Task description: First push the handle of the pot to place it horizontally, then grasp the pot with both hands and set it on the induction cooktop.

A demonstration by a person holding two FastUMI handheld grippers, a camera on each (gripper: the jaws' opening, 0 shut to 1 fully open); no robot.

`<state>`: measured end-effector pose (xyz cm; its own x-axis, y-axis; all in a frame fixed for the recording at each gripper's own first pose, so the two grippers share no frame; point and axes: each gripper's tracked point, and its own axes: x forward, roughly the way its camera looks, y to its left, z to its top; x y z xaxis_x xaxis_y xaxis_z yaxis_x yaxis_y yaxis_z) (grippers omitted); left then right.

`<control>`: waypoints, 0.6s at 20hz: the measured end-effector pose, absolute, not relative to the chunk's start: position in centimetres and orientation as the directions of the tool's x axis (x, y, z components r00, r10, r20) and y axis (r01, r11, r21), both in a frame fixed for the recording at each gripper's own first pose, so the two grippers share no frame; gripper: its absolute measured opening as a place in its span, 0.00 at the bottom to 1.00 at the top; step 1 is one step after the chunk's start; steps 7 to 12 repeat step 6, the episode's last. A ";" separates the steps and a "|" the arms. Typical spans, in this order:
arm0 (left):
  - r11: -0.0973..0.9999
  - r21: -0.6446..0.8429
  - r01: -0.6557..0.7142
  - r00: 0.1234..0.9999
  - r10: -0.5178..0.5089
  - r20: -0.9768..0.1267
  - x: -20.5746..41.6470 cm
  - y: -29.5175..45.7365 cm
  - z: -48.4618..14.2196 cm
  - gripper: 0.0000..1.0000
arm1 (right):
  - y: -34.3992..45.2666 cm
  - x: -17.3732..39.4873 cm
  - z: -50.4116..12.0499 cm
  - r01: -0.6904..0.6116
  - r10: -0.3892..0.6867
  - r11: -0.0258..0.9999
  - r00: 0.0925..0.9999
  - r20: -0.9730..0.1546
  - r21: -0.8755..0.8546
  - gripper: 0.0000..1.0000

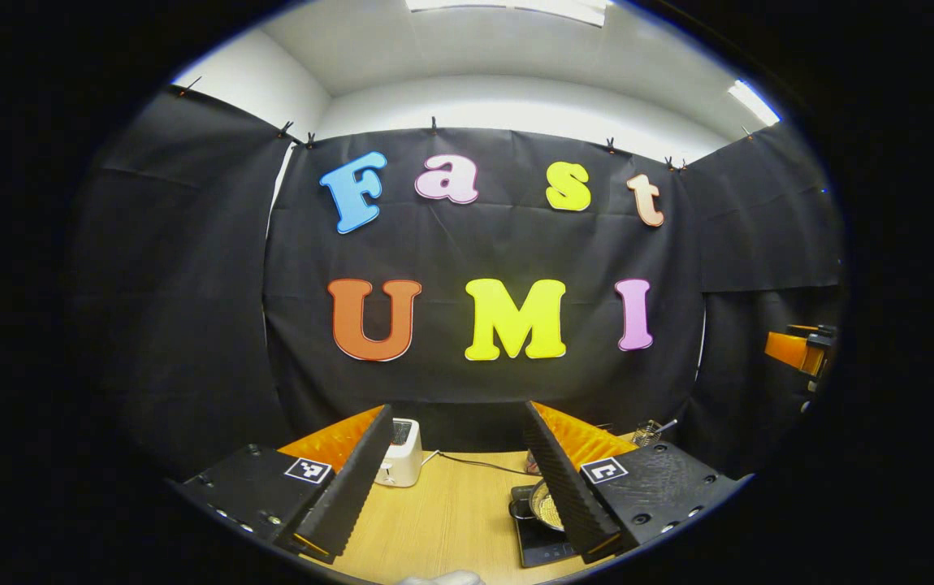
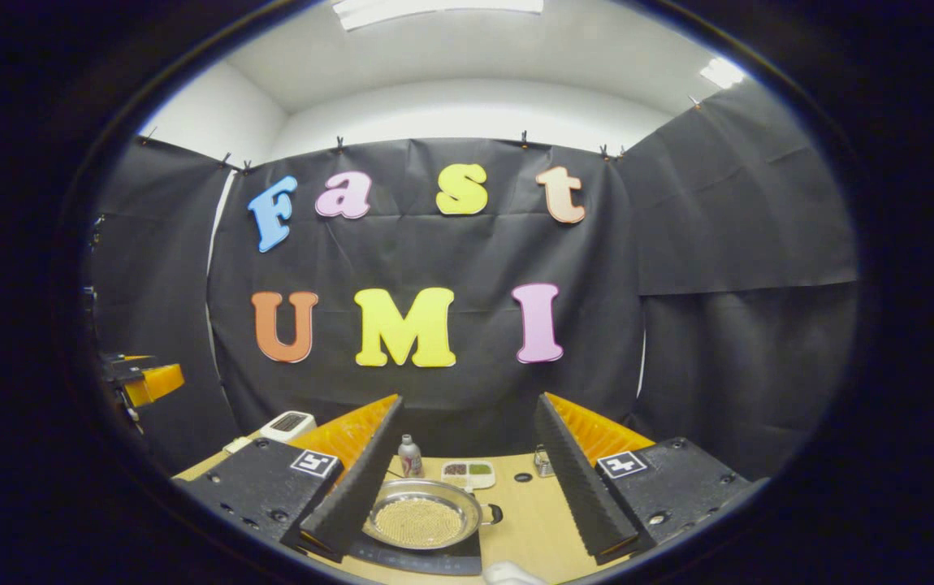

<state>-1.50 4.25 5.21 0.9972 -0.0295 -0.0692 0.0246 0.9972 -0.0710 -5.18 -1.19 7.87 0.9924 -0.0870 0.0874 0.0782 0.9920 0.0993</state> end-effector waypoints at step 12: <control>0.998 -0.056 0.023 0.997 -0.028 -0.079 -1.1 4.4 5.5 0.95 | -1.4 -5.3 8.0 0.076 -0.085 0.993 0.992 0.094 0.090 1.00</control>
